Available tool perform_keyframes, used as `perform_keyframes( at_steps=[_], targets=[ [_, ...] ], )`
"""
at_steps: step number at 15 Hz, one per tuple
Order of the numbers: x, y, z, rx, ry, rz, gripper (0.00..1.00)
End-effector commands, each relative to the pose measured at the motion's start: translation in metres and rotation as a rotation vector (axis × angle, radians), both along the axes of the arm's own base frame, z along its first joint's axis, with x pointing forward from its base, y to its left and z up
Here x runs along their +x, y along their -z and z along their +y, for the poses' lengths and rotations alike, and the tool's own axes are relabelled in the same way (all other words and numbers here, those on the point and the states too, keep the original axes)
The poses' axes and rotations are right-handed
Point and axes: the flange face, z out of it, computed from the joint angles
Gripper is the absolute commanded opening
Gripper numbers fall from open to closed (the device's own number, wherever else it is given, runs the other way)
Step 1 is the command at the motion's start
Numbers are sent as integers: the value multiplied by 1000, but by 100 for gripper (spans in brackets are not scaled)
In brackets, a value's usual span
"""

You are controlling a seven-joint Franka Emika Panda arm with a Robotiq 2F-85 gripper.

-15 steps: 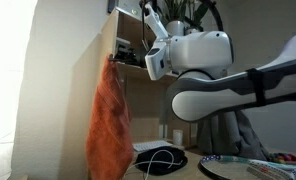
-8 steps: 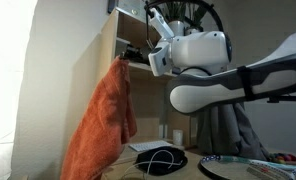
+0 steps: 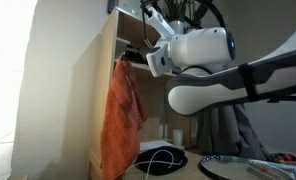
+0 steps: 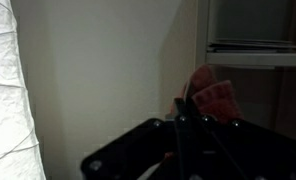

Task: Move the tennis rack slightly to the right. Pick up the orange towel from the top compartment and put it on the table.

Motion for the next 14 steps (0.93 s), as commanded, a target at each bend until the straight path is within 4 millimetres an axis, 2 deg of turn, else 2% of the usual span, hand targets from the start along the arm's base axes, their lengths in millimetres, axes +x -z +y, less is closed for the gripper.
perform_keyframes(
  at_steps=[1,3,5,6,10,13,14],
  targets=[
    [-10,-7,7,4,33,-25,2],
    [-21,-17,6,22,77,-47,2],
    [-28,-21,-20,52,152,-61,2],
    [-34,-20,-23,73,176,-62,2],
    [-59,4,-49,114,289,-28,2],
    [-84,33,-51,119,346,19,2],
    [-88,44,-46,120,347,40,2]
  ],
)
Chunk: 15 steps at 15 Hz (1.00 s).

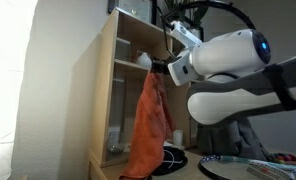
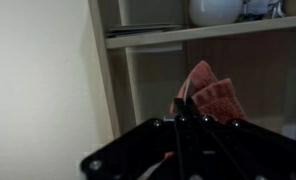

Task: Move the tennis rack slightly to the right. Pick up the orange towel from the top compartment and put it on the table.

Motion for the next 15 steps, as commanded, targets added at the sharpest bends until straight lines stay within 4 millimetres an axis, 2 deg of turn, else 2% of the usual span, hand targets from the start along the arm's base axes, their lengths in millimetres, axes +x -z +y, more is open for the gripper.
perform_keyframes(
  at_steps=[1,7,10,13,14,15],
  targets=[
    [-34,31,9,8,43,45,2],
    [-80,102,32,11,64,177,2],
    [-102,145,27,38,94,246,2],
    [-107,173,35,70,83,287,1],
    [-105,178,40,75,71,297,1],
    [-104,178,36,61,79,309,4]
  ],
)
